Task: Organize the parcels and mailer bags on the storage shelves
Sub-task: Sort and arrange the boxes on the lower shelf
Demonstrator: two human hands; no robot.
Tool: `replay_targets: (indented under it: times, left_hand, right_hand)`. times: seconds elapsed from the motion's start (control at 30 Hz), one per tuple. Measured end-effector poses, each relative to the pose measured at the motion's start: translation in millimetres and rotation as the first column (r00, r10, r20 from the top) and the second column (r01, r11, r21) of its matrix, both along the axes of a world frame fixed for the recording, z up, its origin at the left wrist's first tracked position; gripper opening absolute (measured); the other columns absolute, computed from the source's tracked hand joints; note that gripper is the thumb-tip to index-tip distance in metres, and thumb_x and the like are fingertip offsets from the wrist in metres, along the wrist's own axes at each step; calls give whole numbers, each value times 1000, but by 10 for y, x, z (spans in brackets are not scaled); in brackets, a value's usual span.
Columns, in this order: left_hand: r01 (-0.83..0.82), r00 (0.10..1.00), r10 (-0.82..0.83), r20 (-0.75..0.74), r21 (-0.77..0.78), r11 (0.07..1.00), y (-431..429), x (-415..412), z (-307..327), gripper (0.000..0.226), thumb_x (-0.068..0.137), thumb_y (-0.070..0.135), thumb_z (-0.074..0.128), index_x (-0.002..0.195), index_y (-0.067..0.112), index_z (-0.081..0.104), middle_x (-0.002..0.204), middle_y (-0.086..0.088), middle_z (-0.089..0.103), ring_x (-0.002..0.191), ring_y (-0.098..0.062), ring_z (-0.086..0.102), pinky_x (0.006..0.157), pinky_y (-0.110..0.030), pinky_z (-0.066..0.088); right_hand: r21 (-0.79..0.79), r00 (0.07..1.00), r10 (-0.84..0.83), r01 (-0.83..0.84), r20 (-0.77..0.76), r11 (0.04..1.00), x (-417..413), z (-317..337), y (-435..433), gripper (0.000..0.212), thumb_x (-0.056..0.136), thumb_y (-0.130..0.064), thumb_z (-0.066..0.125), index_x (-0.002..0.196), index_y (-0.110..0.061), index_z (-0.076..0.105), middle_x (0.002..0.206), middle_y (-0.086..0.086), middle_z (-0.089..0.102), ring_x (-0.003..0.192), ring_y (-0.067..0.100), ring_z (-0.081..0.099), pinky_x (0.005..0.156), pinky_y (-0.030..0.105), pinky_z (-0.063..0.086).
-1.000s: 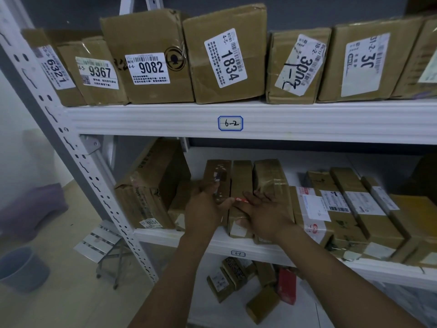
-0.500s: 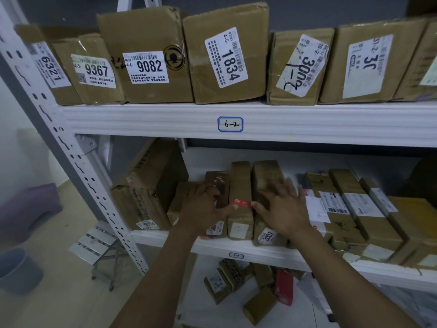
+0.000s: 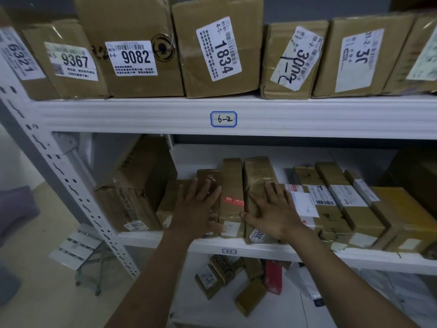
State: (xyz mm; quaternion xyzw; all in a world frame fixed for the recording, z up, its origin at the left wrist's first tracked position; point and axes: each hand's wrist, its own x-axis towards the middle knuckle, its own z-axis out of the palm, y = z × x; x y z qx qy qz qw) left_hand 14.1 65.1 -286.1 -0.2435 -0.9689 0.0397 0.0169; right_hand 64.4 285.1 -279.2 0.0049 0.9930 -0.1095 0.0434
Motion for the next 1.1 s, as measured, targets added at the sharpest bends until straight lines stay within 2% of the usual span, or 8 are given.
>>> replay_targets:
  times: [0.13, 0.33, 0.53, 0.7, 0.8, 0.87, 0.97, 1.1]
  left_hand:
    - [143, 990, -143, 17, -19, 989, 262, 94, 44, 103, 76, 67, 60, 153, 31, 2, 162, 7, -2, 148, -24, -12, 117, -51, -11]
    - [156, 988, -156, 17, -2, 988, 257, 54, 54, 87, 84, 54, 61, 152, 36, 10, 160, 16, 7, 148, -19, -10, 118, -49, -10]
    - [185, 980, -189, 59, 66, 980, 185, 79, 73, 82, 84, 49, 63, 151, 39, 16, 159, 19, 11, 148, -16, -9, 119, -48, -5]
    - [175, 983, -177, 41, 47, 983, 271, 178, 157, 79, 85, 57, 59, 151, 30, 24, 158, 10, 20, 148, -23, 4, 118, -45, 8]
    - [165, 986, -167, 2, 146, 975, 363, 349, 285, 68, 85, 55, 59, 144, 27, 39, 150, 6, 36, 137, -22, 32, 108, -35, 31]
    - [164, 986, -160, -37, 195, 967, 488, 515, 428, 60, 87, 51, 58, 141, 27, 44, 144, 4, 42, 128, -22, 41, 98, -33, 40]
    - [196, 978, -175, -114, 211, 958, 802, 778, 631, 59, 90, 47, 57, 143, 27, 40, 146, 1, 43, 127, -23, 43, 96, -34, 43]
    - [255, 961, -214, -176, 257, 932, 1398, 1229, 737, 57, 92, 45, 55, 143, 26, 41, 148, 2, 41, 133, -21, 37, 102, -34, 37]
  right_hand:
    - [-100, 996, 64, -58, 60, 993, 16, 76, 121, 94, 79, -76, 48, 152, -38, 3, 159, 3, -20, 144, 22, -26, 117, 47, -11]
    - [-88, 988, 150, -151, -26, 985, 90, 52, 237, 73, 84, -49, 66, 147, -38, 32, 161, 1, -10, 148, 24, -11, 121, 42, 2]
    - [-80, 996, 71, -75, -44, 994, 76, 14, 160, 69, 88, -44, 63, 148, -37, 30, 161, -3, -5, 149, 22, 0, 120, 38, 14]
    - [75, 995, 79, -74, -63, 994, 236, 158, 48, 67, 93, -40, 56, 151, -33, 23, 162, 3, 0, 147, 26, 13, 117, 35, 16]
    - [162, 993, 53, -36, -105, 986, 414, 264, 124, 67, 92, -29, 57, 151, -30, 24, 161, 1, 13, 141, 27, 28, 112, 37, 26]
    - [161, 988, 15, 10, -154, 987, 572, 333, 267, 61, 90, -33, 60, 146, -31, 34, 156, -1, 29, 134, 25, 38, 105, 36, 36]
    - [141, 981, -54, 81, -184, 987, 888, 430, 557, 44, 91, -37, 56, 134, -31, 49, 137, 0, 50, 118, 24, 52, 92, 36, 46]
    - [134, 975, -112, 139, -191, 981, 1424, 478, 1091, 40, 91, -44, 53, 127, -28, 53, 126, 2, 58, 103, 23, 58, 81, 34, 51]
